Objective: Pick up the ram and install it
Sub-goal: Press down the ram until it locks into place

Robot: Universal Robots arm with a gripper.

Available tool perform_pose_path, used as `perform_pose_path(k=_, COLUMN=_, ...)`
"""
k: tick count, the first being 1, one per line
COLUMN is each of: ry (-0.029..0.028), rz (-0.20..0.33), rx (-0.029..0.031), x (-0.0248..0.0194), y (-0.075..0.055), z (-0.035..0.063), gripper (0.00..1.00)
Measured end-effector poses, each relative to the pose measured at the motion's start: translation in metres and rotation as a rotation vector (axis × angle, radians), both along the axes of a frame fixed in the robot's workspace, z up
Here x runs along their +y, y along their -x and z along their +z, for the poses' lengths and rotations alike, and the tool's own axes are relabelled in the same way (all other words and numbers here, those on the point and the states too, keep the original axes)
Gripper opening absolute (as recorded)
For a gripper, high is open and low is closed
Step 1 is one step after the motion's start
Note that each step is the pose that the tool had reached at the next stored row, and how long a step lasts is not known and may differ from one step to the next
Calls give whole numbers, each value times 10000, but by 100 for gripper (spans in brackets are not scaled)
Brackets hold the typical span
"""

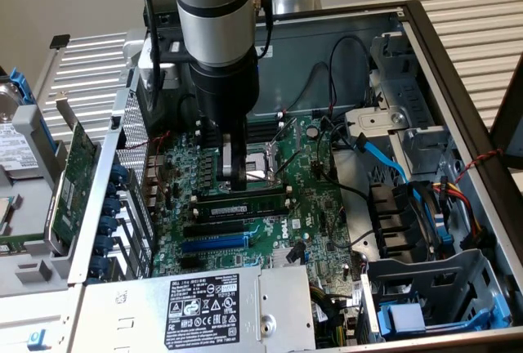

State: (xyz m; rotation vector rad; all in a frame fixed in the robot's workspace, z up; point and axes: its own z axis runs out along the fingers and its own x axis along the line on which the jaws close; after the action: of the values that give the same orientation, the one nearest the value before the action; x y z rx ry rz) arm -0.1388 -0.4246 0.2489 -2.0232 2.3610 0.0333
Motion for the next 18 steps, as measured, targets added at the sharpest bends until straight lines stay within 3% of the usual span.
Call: perform_pose_path(k=18, ry=1, rz=-3064, rx=0, x=0, y=0, z=-18, gripper=11)
